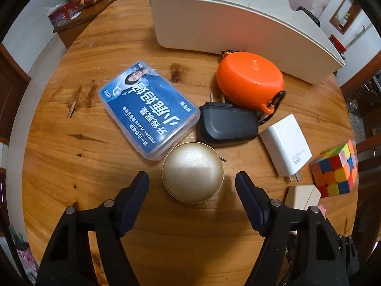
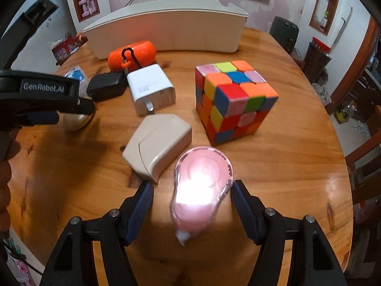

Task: Organize rigid objects
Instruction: 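Move the left gripper to the gold compact while the right gripper approaches the pink mouse, then grasp the gold compact with the left gripper while the right gripper grasps the pink mouse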

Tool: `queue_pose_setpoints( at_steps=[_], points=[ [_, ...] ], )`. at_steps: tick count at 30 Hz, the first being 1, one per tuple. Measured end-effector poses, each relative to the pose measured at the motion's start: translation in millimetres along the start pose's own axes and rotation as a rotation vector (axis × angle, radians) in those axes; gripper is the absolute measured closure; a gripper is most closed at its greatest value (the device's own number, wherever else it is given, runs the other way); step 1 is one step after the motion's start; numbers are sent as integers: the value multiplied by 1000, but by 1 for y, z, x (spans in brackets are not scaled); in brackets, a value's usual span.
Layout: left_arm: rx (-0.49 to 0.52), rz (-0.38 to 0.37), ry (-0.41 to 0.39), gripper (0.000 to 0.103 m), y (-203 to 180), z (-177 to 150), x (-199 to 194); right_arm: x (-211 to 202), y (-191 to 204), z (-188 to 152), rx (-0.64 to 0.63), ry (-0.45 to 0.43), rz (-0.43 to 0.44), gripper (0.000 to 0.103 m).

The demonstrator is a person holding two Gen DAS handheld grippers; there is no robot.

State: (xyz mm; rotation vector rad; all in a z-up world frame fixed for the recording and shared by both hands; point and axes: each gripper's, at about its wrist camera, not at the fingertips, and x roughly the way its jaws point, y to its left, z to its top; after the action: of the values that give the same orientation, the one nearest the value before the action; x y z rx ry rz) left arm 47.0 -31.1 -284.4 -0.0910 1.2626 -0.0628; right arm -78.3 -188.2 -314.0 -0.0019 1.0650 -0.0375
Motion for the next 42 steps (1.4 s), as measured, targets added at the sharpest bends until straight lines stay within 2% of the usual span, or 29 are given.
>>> queue_pose_setpoints(
  at_steps=[1, 3, 4, 5, 12, 14, 15, 25, 28, 32, 38, 42],
  points=[
    [-4, 4, 3, 26, 1, 0, 1, 1, 0, 2, 3, -4, 2, 34],
    [-12, -2, 13, 38, 3, 0, 3, 3, -1, 5, 15, -10, 4, 34],
    [-9, 0, 11, 38, 3, -1, 4, 3, -1, 5, 15, -14, 3, 35],
    [-2, -2, 8, 42, 1, -1, 4, 3, -1, 6, 16, -15, 3, 35],
    [19, 5, -5, 44, -6, -3, 6, 4, 0, 6, 12, -13, 6, 35],
    [25, 5, -7, 45, -7, -3, 5, 3, 0, 6, 9, -20, 8, 50],
    [26, 5, -7, 45, -7, -3, 5, 2, -2, 7, 7, -31, 16, 52],
    [54, -22, 11, 45, -6, -17, -13, -8, -8, 7, -35, -32, 7, 52],
    [63, -50, 12, 45, -9, -17, -30, -21, -12, 13, -43, -49, 8, 52],
    [96, -51, -2, 45, -14, -9, -62, -45, -16, 32, -39, -84, 26, 52],
    [169, -27, -70, 45, -28, 30, -123, -94, -23, 82, -20, -169, 60, 52],
    [204, -11, -147, 45, -32, 57, -164, -126, -27, 121, -11, -218, 73, 52]
  ],
)
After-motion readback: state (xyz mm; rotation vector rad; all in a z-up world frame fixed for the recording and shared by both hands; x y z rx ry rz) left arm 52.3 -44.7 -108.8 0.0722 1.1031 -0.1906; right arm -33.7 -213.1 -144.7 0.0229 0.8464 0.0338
